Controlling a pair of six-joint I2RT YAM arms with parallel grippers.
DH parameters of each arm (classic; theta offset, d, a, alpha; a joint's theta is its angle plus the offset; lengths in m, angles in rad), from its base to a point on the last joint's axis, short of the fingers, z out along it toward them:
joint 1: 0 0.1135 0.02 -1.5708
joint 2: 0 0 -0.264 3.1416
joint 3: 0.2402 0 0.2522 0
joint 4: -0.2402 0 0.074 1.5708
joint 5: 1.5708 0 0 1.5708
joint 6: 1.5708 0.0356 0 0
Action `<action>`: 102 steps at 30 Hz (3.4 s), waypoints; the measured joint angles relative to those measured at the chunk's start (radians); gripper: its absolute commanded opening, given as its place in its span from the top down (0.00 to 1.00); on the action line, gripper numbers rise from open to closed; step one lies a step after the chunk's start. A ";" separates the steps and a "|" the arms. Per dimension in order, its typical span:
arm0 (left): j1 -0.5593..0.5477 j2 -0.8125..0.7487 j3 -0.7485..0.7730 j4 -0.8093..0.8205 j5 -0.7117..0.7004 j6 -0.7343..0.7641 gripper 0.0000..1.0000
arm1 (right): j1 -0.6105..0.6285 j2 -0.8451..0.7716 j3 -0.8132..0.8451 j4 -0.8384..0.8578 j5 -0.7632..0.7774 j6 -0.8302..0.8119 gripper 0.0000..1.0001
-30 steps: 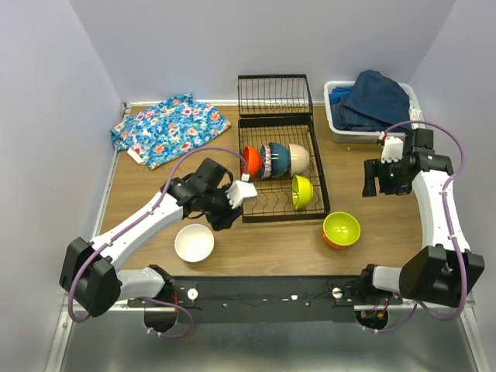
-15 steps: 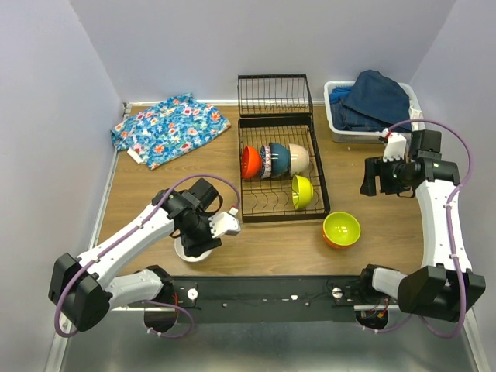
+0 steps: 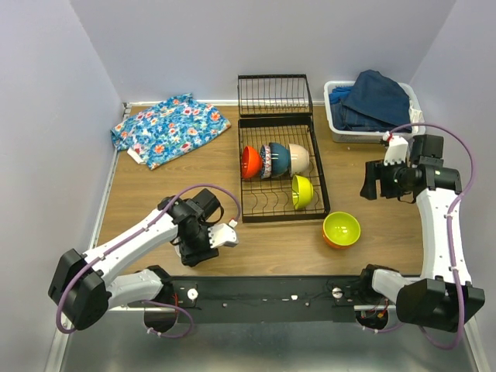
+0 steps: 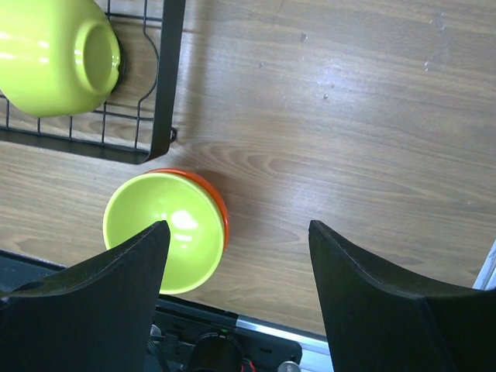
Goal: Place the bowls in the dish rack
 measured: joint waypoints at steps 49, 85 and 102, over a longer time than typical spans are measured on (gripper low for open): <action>0.034 0.320 0.103 1.521 0.586 -1.115 1.00 | -0.046 0.077 0.004 -0.023 0.104 0.018 0.20; 0.134 0.769 -0.043 2.375 0.622 -1.640 1.00 | -0.046 0.198 0.034 -0.070 0.190 0.026 0.20; 0.144 0.940 0.048 2.568 0.680 -1.898 1.00 | -0.046 0.229 0.030 -0.074 0.216 0.026 0.20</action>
